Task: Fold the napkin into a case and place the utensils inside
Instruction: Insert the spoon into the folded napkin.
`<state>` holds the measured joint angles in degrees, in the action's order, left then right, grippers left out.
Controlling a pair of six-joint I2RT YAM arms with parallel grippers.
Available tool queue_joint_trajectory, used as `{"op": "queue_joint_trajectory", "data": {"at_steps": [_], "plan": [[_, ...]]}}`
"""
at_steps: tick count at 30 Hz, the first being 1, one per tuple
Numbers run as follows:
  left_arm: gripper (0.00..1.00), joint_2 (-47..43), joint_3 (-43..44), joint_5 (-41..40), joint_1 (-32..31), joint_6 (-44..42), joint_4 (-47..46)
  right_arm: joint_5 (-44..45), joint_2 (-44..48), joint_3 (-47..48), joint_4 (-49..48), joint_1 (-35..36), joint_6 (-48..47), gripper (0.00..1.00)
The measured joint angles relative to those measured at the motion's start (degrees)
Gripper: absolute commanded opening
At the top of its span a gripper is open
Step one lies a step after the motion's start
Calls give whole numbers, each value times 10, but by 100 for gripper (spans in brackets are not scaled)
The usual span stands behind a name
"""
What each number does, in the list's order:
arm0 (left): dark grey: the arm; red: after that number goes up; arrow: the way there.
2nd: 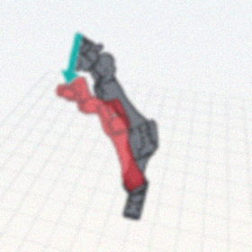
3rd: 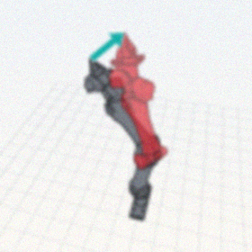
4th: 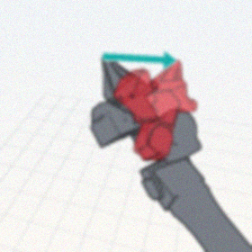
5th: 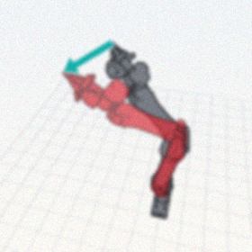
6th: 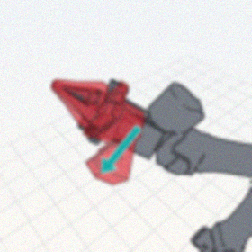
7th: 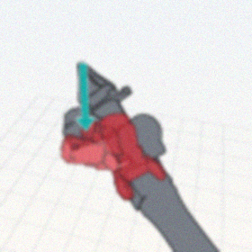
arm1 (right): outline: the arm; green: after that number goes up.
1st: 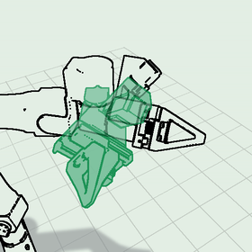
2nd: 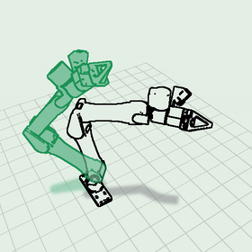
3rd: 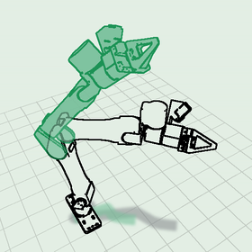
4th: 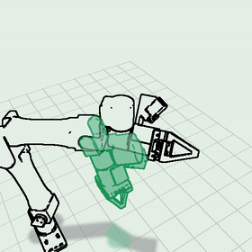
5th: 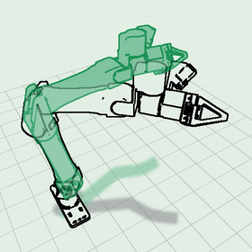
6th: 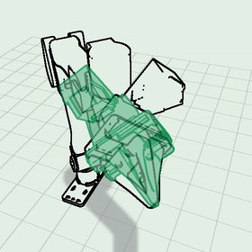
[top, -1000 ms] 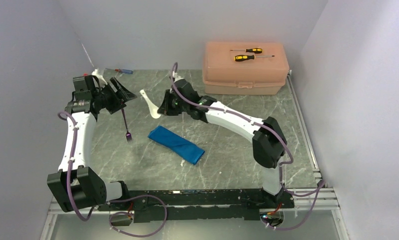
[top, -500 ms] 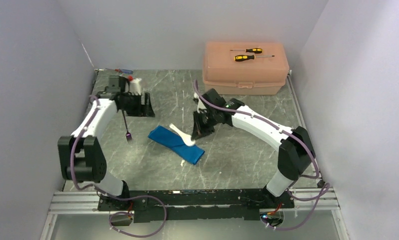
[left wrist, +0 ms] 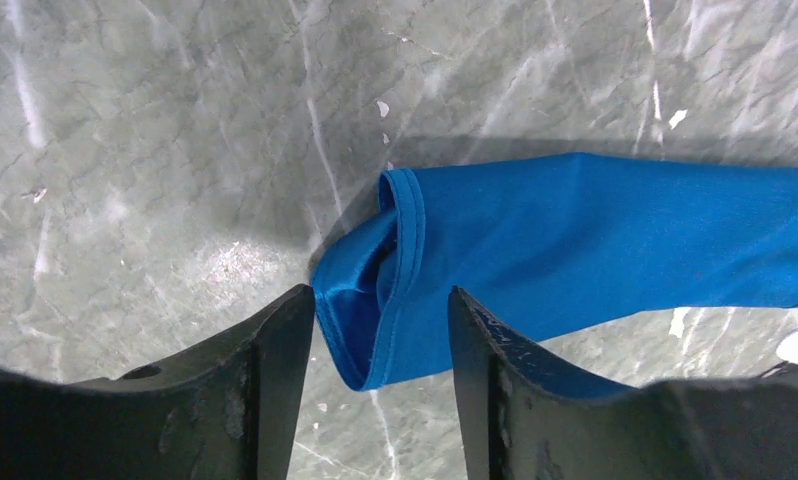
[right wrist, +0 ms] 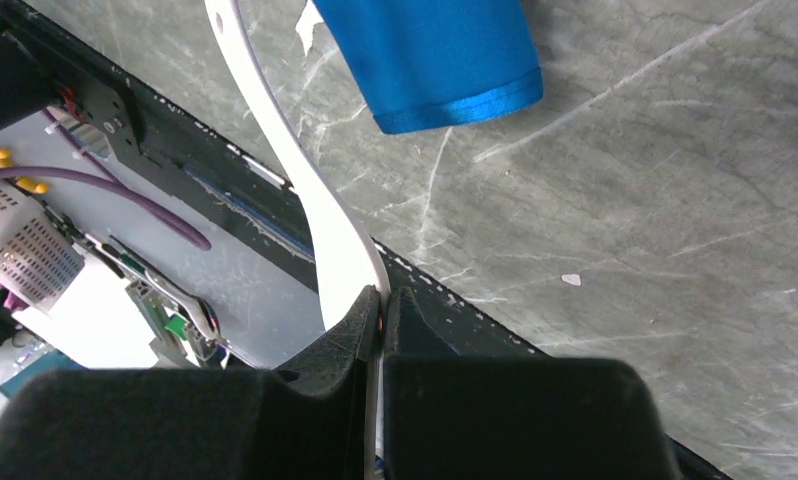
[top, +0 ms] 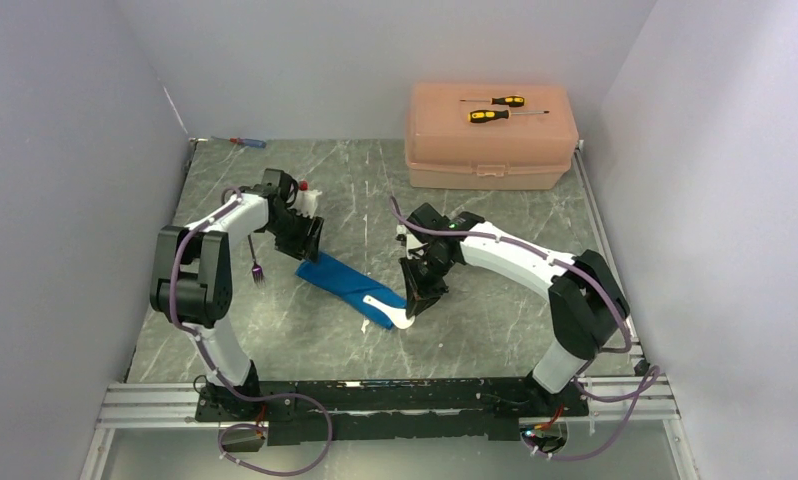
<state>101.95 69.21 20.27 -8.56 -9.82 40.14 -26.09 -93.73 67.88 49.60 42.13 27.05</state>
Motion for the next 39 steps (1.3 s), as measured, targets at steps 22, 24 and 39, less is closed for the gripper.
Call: {"op": "queue_joint_trajectory", "data": {"at_steps": [22, 24, 39], "plan": [[34, 28, -18, -2, 0, -41, -32, 2, -111, 50, -41, 0, 2, 0], [33, 28, -18, -2, 0, -41, -33, 2, -120, 51, -48, 0, 4, 0], [29, 31, -18, -2, 0, -45, -32, -14, -140, 50, -134, 0, 33, 0]]}}
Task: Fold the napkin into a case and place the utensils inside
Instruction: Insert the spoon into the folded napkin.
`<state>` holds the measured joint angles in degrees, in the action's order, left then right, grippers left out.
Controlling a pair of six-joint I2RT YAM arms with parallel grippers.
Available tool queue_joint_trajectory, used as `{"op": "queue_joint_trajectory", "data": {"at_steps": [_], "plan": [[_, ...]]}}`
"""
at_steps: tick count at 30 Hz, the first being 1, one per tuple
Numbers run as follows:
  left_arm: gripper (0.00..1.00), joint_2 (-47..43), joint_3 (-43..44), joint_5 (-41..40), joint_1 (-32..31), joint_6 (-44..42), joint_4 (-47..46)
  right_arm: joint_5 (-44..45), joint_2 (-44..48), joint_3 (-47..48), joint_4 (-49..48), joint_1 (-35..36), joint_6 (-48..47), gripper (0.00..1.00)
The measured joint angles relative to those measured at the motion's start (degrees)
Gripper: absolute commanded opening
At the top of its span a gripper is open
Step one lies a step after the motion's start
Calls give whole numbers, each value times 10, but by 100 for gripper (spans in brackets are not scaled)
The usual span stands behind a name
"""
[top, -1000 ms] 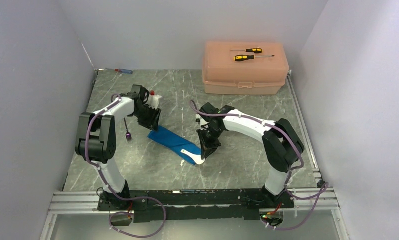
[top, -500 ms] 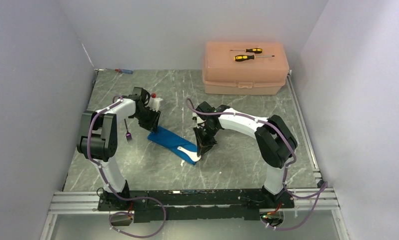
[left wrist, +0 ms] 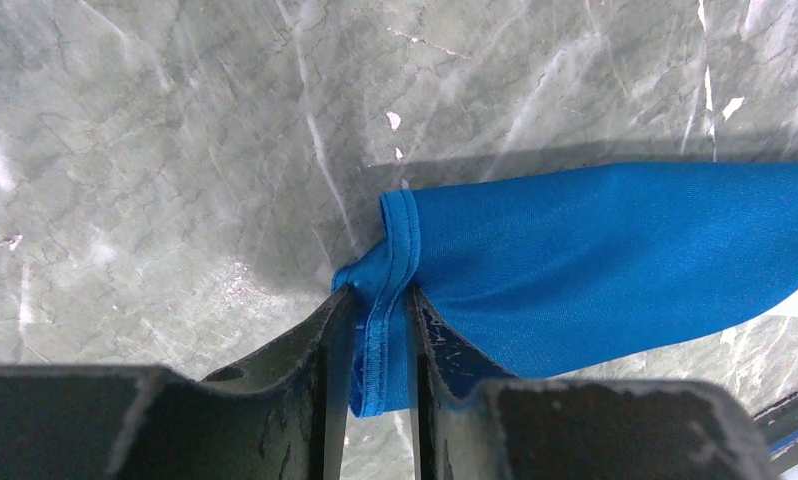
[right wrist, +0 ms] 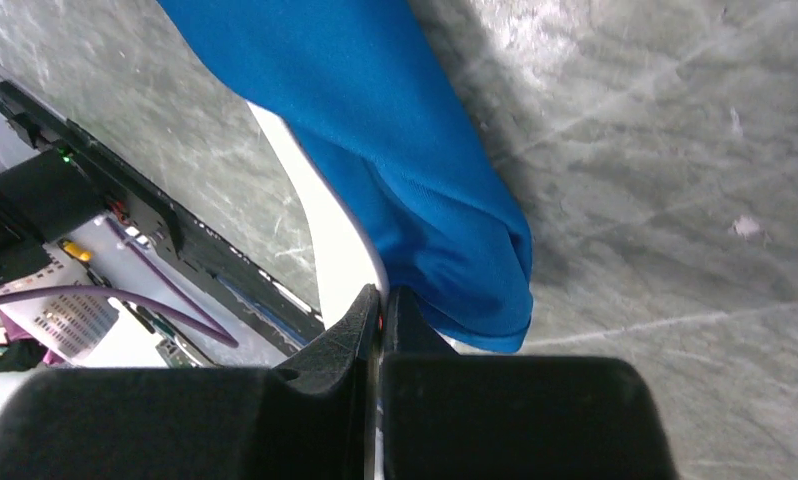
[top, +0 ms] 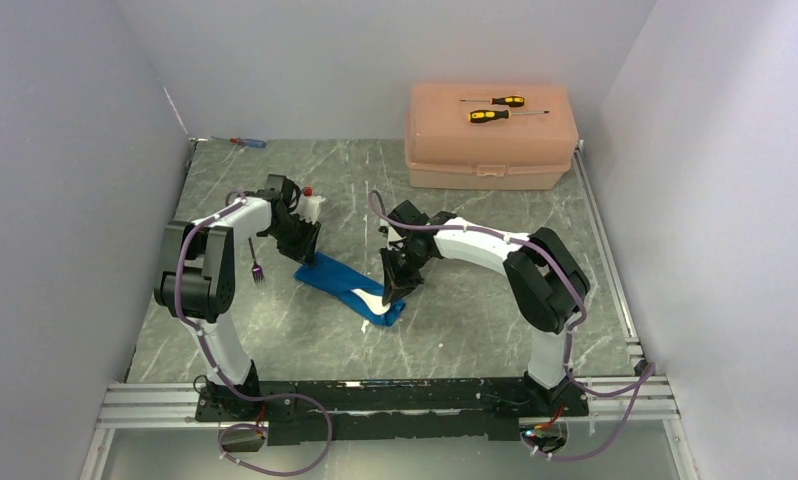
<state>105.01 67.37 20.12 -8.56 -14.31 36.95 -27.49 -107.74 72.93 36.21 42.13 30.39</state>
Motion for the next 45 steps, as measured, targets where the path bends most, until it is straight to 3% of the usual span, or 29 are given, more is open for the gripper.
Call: {"op": "queue_joint_trajectory", "data": {"at_steps": [9, 25, 28, 32, 36, 40, 41, 42, 43, 45], "plan": [[27, 2, 0, 2, 0, 0, 2, -3, -25, -9, -60, 5, 18, 0], [24, 6, 4, 6, 0, -9, 7, 2, -67, 52, -56, 15, 12, 0], [20, 7, 5, 7, 0, -11, 11, 1, -78, 55, -61, 15, 11, 15], [25, 11, 10, 9, 0, -13, 19, 1, -80, 55, -71, 15, 11, 29], [57, 15, 20, 9, 0, -16, 33, 4, -79, 55, -77, 16, 12, 46], [72, 15, 47, 5, 0, -23, 73, 20, -53, 38, -77, 16, 7, 56], [85, 15, 59, 5, 1, -26, 89, 26, -37, 29, -76, 17, 6, 66], [89, 14, 74, 5, 3, -27, 106, 34, -17, 20, -72, 17, 5, 91], [91, 14, 95, 4, 4, -29, 125, 39, 3, 14, -68, 17, 4, 98], [93, 9, 129, 3, 9, -36, 153, 50, 43, 9, -63, 17, 0, 100]]}}
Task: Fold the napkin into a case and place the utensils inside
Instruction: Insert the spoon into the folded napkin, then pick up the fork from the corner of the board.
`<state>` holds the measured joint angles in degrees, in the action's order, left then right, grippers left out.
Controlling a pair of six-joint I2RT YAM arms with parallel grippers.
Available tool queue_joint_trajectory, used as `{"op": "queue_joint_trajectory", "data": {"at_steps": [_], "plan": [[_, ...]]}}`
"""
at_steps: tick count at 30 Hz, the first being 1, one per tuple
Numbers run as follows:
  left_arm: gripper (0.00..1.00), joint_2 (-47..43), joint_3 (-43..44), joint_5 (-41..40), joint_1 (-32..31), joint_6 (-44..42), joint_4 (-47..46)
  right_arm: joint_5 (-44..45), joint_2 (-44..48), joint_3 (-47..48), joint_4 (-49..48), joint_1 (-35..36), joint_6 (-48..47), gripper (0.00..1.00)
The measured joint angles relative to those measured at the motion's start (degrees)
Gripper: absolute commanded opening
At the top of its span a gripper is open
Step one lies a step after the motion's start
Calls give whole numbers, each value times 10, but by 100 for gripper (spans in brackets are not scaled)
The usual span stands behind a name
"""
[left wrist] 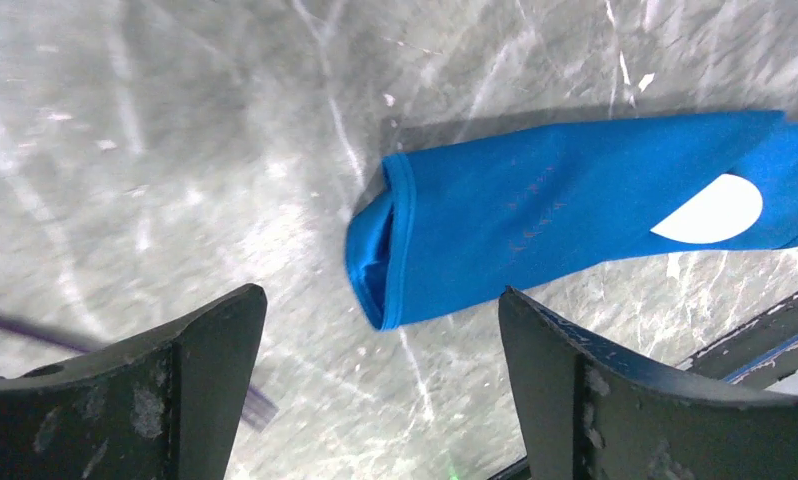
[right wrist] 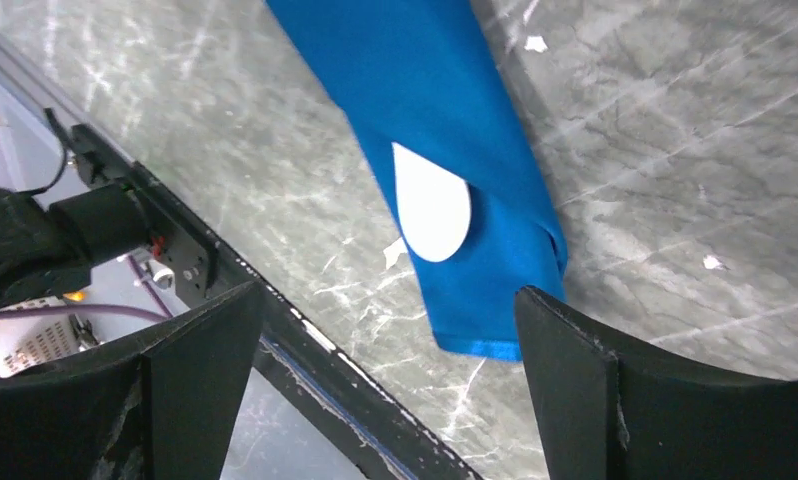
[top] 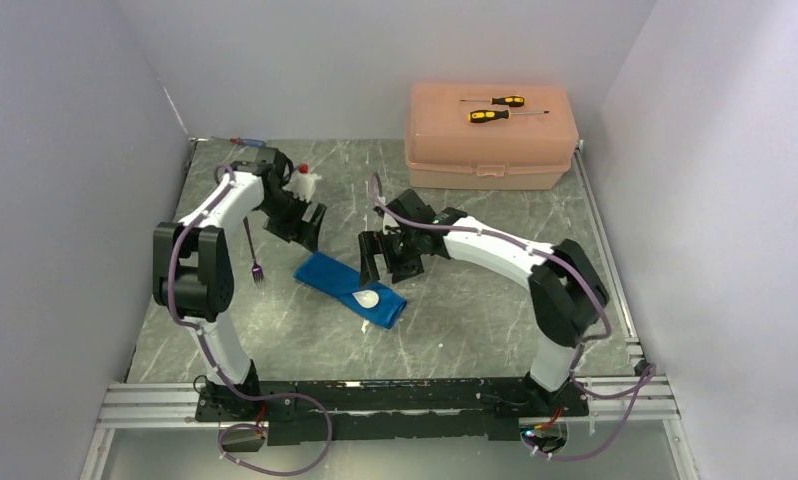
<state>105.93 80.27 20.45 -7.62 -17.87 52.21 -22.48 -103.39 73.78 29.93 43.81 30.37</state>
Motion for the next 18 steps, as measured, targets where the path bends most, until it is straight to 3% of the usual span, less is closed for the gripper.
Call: {"op": "queue_joint_trajectory", "data": {"at_steps": [8, 15, 18], "plan": [[89, -55, 56, -20, 71, -35, 70, 52, 86, -8, 0, 16, -16, 100], [88, 5, 56, -38, 196, -39, 83, 136, 89, -3, 16, 59, -40, 100], [88, 18, 55, -43, 214, -38, 83, 162, 82, 30, 37, 75, -47, 100]]}}
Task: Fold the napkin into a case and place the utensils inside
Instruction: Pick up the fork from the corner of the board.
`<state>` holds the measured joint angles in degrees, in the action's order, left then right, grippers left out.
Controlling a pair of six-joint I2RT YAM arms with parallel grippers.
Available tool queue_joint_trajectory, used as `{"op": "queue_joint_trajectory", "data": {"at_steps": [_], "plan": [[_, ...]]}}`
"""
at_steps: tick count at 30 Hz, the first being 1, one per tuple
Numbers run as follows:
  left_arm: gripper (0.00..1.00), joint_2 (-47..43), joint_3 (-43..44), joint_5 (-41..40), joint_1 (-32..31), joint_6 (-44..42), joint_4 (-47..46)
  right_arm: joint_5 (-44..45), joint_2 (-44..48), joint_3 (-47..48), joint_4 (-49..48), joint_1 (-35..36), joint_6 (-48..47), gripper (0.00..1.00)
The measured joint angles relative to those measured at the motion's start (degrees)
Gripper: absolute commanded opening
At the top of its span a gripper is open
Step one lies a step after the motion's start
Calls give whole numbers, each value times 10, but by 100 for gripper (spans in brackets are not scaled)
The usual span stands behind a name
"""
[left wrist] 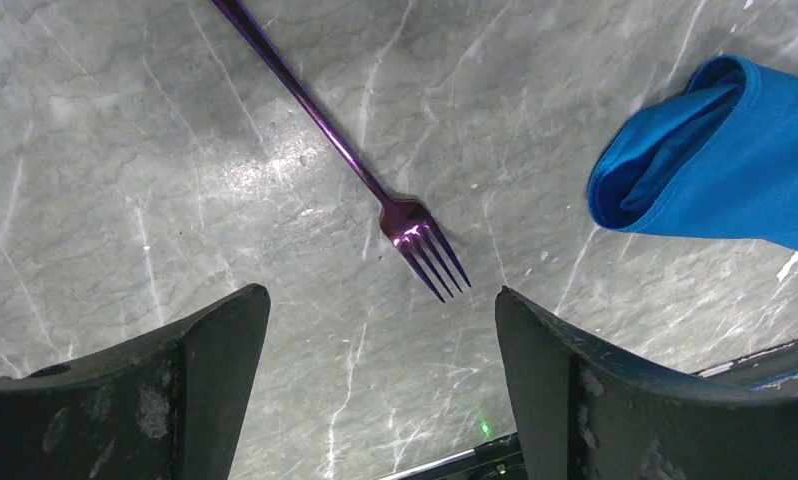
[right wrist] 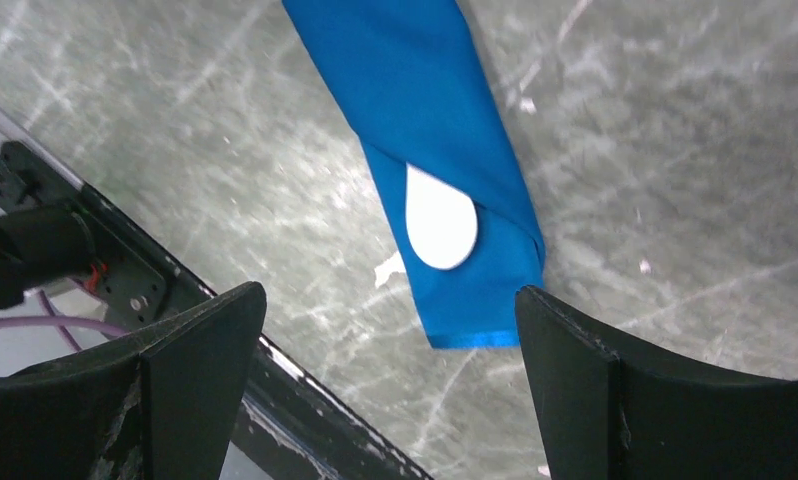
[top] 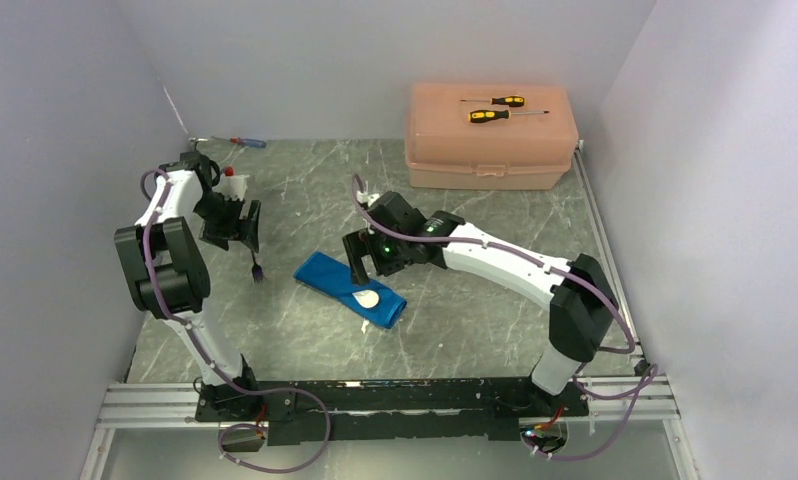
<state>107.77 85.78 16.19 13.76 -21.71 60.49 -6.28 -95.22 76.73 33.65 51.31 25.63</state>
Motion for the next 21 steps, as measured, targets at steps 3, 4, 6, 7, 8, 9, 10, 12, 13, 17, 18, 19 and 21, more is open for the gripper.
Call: {"op": "queue_joint_trajectory", "data": {"at_steps": [3, 4, 6, 7, 8, 9, 10, 12, 13, 17, 18, 19, 21], "plan": [[87, 0, 0, -2, -1, -1, 0, 20, -20, 53, 5, 16, -6, 100], [87, 2, 0, -5, -1, -1, -1, 28, -32, 77, 5, 22, -8, 100], [87, 7, 0, -6, 1, -1, -1, 45, -55, 115, 6, 33, -12, 100], [88, 9, 0, -4, 3, -1, 0, 58, -70, 134, 8, 39, -14, 100], [89, 14, 1, 2, 9, -1, 3, 75, -93, 165, 15, 47, -17, 100], [90, 19, 5, 10, 18, -1, 8, 93, -120, 200, 19, 56, -21, 100], [91, 24, 10, 15, 28, -1, 11, 110, -149, 235, 21, 66, -24, 100], [93, 27, 21, 25, 54, -1, 17, 130, -197, 285, 17, 83, -26, 100], [94, 27, 26, 28, 64, -2, 19, 133, -217, 301, 11, 89, -26, 100], [94, 12, 33, 37, 101, -11, 28, 83, -266, 309, -26, 94, -18, 100], [94, 7, 33, 40, 106, -14, 32, 71, -277, 315, -28, 90, -16, 100], [94, 2, 33, 44, 111, -15, 35, 67, -296, 337, -20, 86, -15, 100], [94, -4, 38, 55, 123, -16, 45, 72, -354, 428, 2, 82, -18, 100]]}}
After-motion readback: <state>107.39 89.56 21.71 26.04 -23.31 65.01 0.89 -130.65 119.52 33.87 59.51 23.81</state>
